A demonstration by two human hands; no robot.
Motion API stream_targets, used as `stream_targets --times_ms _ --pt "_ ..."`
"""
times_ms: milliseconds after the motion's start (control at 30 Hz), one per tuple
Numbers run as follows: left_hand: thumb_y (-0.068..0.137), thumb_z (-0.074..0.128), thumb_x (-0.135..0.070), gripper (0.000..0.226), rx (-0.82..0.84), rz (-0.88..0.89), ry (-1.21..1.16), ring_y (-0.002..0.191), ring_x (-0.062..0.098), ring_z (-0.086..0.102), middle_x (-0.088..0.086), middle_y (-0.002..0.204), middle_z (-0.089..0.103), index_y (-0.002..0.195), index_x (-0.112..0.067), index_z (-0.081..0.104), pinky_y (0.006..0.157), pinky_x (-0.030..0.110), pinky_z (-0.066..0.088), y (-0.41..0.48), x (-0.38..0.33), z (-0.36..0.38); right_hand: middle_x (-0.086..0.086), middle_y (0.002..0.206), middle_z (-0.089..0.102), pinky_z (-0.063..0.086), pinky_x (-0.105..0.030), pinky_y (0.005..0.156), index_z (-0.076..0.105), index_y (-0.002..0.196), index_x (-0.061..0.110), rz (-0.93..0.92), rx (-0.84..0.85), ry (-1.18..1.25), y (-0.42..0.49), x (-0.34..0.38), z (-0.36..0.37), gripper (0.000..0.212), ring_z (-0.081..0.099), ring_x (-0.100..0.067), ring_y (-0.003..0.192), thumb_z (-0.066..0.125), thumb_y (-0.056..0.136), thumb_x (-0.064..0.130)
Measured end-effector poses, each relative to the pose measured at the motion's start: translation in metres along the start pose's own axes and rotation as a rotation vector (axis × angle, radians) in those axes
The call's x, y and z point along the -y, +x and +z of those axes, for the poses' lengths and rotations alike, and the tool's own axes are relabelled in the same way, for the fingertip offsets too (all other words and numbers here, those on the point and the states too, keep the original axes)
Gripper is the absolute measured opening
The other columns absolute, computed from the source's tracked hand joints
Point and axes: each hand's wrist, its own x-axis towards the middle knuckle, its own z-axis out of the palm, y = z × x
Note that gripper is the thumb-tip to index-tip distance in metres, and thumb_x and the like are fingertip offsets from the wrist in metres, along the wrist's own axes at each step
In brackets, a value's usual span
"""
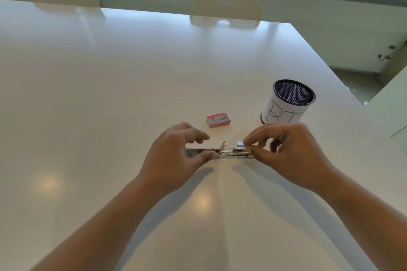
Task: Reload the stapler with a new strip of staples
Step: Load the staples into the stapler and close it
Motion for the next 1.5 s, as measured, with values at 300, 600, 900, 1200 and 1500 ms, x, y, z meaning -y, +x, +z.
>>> stream_targets --times_ms 300,600,900,1200,1500 --pt "0.078 0.078 -0.032 0.015 0.011 0.078 0.182 0.090 0.015 0.059 -0.013 0.090 0.069 0.093 -0.030 0.078 0.085 0.044 0.047 -0.001 0.012 0.006 0.007 0.076 0.075 0.037 -0.007 0.056 0.079 0.073 0.024 -0.008 0.136 -0.108 0.020 -0.016 0.020 0.014 0.057 -0.005 0.065 0.079 0.071 0.010" --pt "0.079 0.079 -0.024 0.018 0.018 0.088 0.120 0.090 0.015 0.059 -0.013 0.089 0.068 0.095 -0.030 0.078 0.084 0.042 0.049 -0.001 0.021 0.007 0.007 0.078 0.073 0.037 -0.007 0.057 0.080 0.077 0.026 -0.030 0.180 -0.158 0.026 -0.019 0.021 0.014 0.057 -0.009 0.071 0.081 0.073 0.013" --pt "0.078 0.079 -0.023 0.017 0.024 0.091 0.100 0.089 0.015 0.059 -0.013 0.087 0.068 0.093 -0.031 0.078 0.082 0.038 0.049 -0.001 0.023 0.007 0.005 0.079 0.075 0.035 -0.009 0.059 0.081 0.078 0.028 -0.043 0.197 -0.167 0.029 -0.020 0.019 0.016 0.055 -0.010 0.071 0.081 0.072 0.013" --pt "0.077 0.079 -0.021 0.016 0.018 0.070 0.082 0.090 0.015 0.059 -0.012 0.086 0.068 0.091 -0.029 0.079 0.082 0.038 0.049 -0.001 0.023 0.008 0.008 0.080 0.075 0.036 -0.008 0.058 0.080 0.077 0.028 -0.042 0.181 -0.120 0.025 -0.024 0.020 0.018 0.056 -0.009 0.071 0.080 0.073 0.010" --pt "0.077 0.079 -0.021 0.016 0.016 0.067 0.082 0.089 0.015 0.059 -0.013 0.086 0.068 0.091 -0.029 0.079 0.082 0.034 0.048 -0.001 0.023 0.008 0.010 0.081 0.075 0.037 -0.008 0.060 0.081 0.077 0.021 -0.052 0.150 -0.077 0.022 -0.027 0.021 0.015 0.056 -0.008 0.068 0.082 0.073 0.007"
